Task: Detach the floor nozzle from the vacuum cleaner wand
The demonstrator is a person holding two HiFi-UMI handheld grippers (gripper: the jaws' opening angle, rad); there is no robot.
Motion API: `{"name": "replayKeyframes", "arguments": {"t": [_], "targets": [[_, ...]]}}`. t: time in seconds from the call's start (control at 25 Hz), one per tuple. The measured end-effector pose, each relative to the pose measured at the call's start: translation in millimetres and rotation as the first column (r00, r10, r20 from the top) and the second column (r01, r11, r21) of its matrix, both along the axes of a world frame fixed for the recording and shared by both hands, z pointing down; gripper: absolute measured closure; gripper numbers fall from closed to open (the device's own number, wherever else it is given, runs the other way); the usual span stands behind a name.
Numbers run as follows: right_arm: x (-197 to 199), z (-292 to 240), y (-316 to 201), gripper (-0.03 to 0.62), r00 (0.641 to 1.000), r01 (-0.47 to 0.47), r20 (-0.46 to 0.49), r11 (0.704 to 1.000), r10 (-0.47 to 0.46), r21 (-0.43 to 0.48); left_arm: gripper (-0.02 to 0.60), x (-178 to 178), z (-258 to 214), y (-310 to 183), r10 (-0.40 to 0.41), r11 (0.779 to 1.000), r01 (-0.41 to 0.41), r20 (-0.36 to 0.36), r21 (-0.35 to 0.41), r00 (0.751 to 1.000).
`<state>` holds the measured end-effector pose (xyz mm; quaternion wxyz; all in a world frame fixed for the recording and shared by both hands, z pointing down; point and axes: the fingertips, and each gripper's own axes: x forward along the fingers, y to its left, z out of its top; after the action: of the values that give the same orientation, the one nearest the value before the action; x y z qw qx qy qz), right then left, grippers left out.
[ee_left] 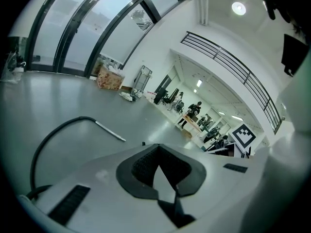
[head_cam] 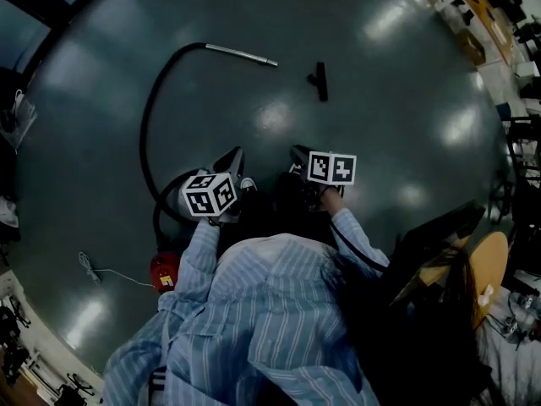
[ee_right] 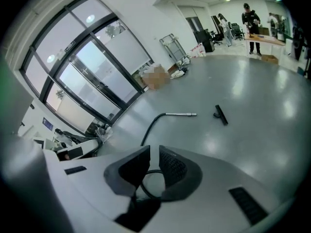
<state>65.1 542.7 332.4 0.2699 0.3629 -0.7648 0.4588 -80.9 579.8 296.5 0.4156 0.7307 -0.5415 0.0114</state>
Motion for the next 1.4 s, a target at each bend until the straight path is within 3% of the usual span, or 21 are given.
{"name": "replayKeyframes", "arguments": {"t": [0.2, 0.4, 0.64, 0.8, 0.96, 1.4], "targets": [[-10.2, -10.7, 9.2, 0.533, 1.000, 0.009, -0.003, 1.000, -0.009, 0.027, 0.575, -11.6, -14.3, 7.8, 0.003, 0.999, -0.004, 0.017, 0.038, 1.000], [7.4, -22.4, 18.2, 0.533, 0.999, 0.039, 0.012, 0.998, -0.039, 0.049, 0.575, 2.3, -28.6, 8.2, -0.044, 0.998, 0.043, 0.019, 0.054, 0.999], [50.7, -25.7, 50.7, 0.533, 0.996, 0.085, 0.023, 0.996, -0.086, 0.034, 0.575, 61.5, -40.2, 19.5, -0.044, 0.998, 0.044, 0.004, 0.044, 0.999], [79.9, -33.3, 53.2, 0.535, 0.994, 0.094, 0.049, 0.994, -0.097, 0.051, 0.575, 107.3, -44.8, 25.0, -0.003, 0.999, 0.002, 0.032, 0.046, 0.999], [98.9, -37.7, 50.1, 0.535, 0.994, 0.086, 0.066, 0.994, -0.090, 0.063, 0.575, 131.1, -50.1, 29.5, 0.017, 0.998, -0.019, 0.055, 0.053, 0.998], [106.1, -36.3, 39.3, 0.536, 0.991, 0.113, 0.070, 0.991, -0.118, 0.067, 0.575, 133.8, -51.4, 27.8, -0.011, 0.998, 0.006, 0.078, 0.058, 0.997]]}}
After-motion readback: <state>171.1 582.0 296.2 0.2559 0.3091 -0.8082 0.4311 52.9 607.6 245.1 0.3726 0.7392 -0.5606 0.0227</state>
